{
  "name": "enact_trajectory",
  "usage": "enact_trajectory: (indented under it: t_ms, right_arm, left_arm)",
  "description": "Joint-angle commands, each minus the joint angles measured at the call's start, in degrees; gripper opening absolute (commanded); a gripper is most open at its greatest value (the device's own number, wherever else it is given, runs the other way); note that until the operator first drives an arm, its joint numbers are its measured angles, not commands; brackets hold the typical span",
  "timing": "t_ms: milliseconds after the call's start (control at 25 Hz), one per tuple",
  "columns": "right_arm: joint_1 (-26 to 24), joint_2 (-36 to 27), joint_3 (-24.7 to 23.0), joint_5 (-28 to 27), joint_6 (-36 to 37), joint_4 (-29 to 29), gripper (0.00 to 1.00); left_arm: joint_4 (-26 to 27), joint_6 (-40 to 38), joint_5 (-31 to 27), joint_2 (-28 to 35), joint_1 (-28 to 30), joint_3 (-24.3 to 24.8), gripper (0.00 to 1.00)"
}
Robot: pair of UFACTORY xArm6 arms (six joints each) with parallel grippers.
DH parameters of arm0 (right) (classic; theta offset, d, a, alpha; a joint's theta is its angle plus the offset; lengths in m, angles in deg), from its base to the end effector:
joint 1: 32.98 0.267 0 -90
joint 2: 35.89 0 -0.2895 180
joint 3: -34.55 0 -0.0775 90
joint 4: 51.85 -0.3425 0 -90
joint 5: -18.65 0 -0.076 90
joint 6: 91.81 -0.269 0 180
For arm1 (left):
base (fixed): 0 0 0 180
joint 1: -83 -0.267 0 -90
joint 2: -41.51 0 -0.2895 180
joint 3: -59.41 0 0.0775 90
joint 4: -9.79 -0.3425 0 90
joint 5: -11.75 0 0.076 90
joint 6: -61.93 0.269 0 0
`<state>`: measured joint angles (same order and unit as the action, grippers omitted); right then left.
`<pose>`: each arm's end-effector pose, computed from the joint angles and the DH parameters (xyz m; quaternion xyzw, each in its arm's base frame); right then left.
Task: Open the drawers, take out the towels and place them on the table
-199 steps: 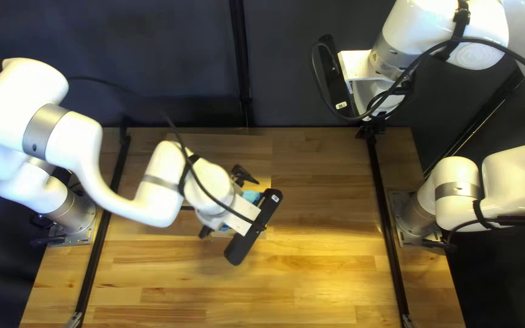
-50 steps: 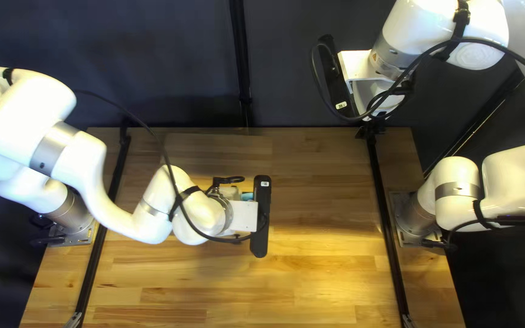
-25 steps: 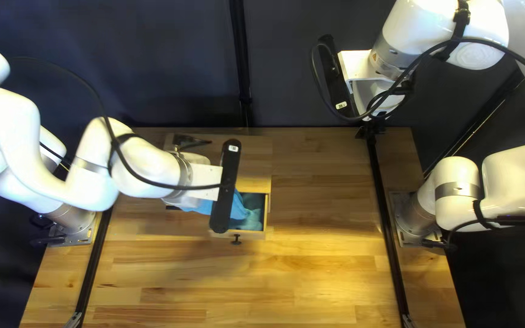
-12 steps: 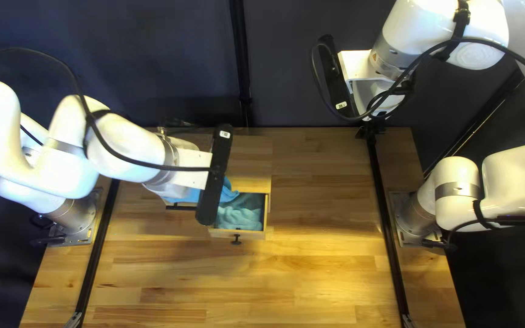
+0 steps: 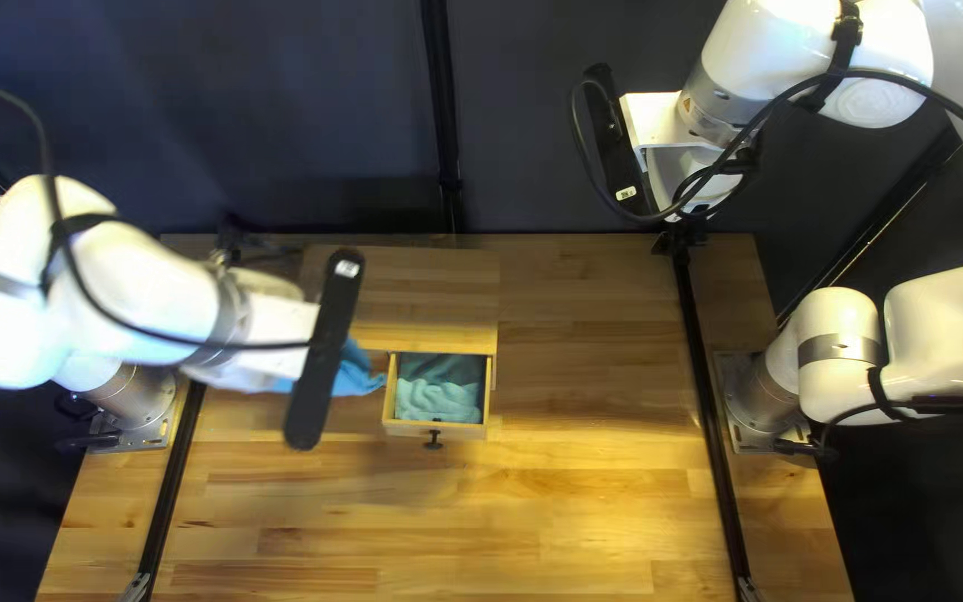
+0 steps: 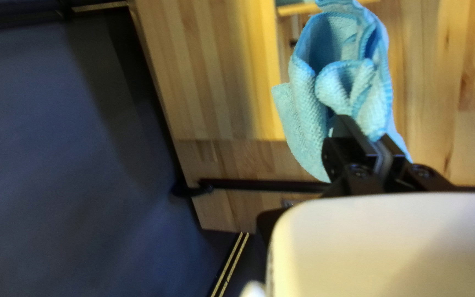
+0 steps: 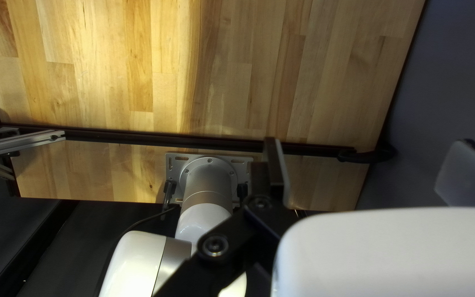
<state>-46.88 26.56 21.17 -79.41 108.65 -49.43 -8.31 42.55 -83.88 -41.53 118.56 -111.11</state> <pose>0.2722 -0.0794 0.4235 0.9970 0.0531 0.0448 0.0355 0.3330 -0.1330 0.3533 -0.9759 0.1344 -0.0103 0.1719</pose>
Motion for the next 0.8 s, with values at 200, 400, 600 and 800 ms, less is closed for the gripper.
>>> enact_trajectory:
  t_ms: [200,400,600,800]
  right_arm:
    - [0.0,0.0,0.0,0.0,0.0,0.0,1.0]
    - [0.0,0.0,0.0,0.0,0.0,0.0,1.0]
    - [0.0,0.0,0.0,0.0,0.0,0.0,1.0]
    - [0.0,0.0,0.0,0.0,0.0,0.0,1.0]
  left_arm:
    - [3.7,-12.4,0.3,-0.6,5.5,4.2,0.0]
    - [5.7,-16.1,2.3,-2.9,5.9,6.0,0.0]
    - [7.3,-18.9,4.4,-6.2,6.2,6.7,0.0]
    - [7.0,-21.8,5.6,-9.7,7.0,7.3,0.0]
